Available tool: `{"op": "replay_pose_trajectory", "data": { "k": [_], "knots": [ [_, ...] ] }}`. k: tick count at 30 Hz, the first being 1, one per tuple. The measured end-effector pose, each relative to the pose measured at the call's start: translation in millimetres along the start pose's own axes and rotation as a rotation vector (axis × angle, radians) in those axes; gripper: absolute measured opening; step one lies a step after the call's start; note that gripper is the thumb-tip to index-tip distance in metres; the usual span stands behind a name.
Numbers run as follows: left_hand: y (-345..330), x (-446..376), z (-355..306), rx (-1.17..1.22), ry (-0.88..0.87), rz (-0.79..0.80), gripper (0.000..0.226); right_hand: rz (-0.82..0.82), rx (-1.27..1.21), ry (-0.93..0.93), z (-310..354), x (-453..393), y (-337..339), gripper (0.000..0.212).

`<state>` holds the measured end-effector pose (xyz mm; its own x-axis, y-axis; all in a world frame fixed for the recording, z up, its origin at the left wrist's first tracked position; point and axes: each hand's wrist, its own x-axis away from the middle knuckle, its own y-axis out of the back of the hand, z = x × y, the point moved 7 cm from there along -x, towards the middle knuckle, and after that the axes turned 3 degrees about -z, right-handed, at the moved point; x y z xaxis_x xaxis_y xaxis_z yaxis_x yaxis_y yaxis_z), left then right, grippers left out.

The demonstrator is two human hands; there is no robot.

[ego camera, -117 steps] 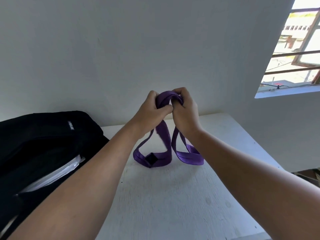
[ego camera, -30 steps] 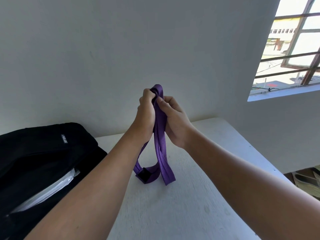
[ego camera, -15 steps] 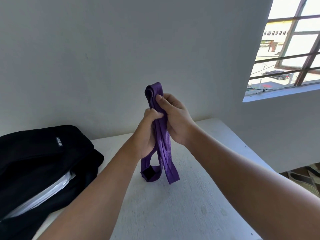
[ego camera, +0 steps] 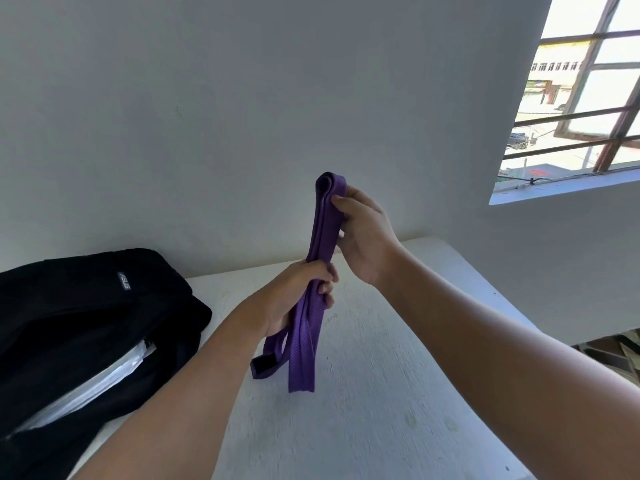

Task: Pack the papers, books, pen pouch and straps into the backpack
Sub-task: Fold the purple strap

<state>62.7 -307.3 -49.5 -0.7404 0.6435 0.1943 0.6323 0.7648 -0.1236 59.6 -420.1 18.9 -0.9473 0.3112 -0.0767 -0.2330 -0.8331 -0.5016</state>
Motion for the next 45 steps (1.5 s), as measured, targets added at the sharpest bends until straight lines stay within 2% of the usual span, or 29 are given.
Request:
{"op": "replay_pose_trajectory", "data": {
  "k": [4, 7, 11, 15, 17, 19, 21, 25, 28, 31, 33, 38, 42, 45],
  "knots": [
    [4, 1, 7, 0.1, 0.052, -0.007, 0.007, -0.042, -0.074, 0.003, 3, -4, 3, 0.023],
    [10, -1, 5, 0.064, -0.002, -0.029, 0.017, -0.049, -0.1, 0.007, 6, -5, 3, 0.021],
    [5, 2, 8, -0.014, 0.077, 0.037, 0.008, -0.076, -0.079, -0.003, 7, -5, 5, 0.02],
    [17, -4, 6, -0.067, 0.047, -0.114, 0.012, -0.113, -0.142, -0.02, 4, -5, 7, 0.022],
    [12, -1, 16, -0.162, 0.14, -0.037, 0.011, -0.118, -0.145, -0.012, 6, -5, 7, 0.025],
    [10, 1, 22, -0.108, 0.165, 0.007, 0.008, -0.122, -0.17, -0.005, 8, -4, 7, 0.027],
    [20, -3, 16, 0.07, 0.065, -0.067, 0.008, -0.107, -0.223, 0.002, 8, -6, 7, 0.027],
    [52, -12, -5, 0.429, -0.152, -0.345, 0.018, 0.024, -0.263, 0.016, 10, -6, 10, 0.034],
    [63, -12, -28, 0.586, -0.224, -0.404, 0.021, 0.083, -0.195, 0.002, -2, 0, 14, 0.039],
    [60, -4, -58, 0.379, -0.319, -0.338, 0.025, 0.062, -0.194, -0.014, -9, 0, 25, 0.043],
    [58, 1, -65, 0.229, -0.336, -0.354, 0.029, 0.055, -0.23, -0.012, -5, -1, 31, 0.044],
    [63, 6, -76, 0.458, -0.462, -0.507, 0.025, 0.102, -0.147, -0.022, -15, 3, 29, 0.052],
    [53, 11, -84, 0.365, -0.492, -0.582, 0.031, 0.178, -0.02, -0.06, -43, 11, 31, 0.059],
    [48, 18, -93, 0.236, -0.499, -0.588, 0.033, 0.16, 0.149, -0.101, -57, 14, 47, 0.058]
  ]
}}
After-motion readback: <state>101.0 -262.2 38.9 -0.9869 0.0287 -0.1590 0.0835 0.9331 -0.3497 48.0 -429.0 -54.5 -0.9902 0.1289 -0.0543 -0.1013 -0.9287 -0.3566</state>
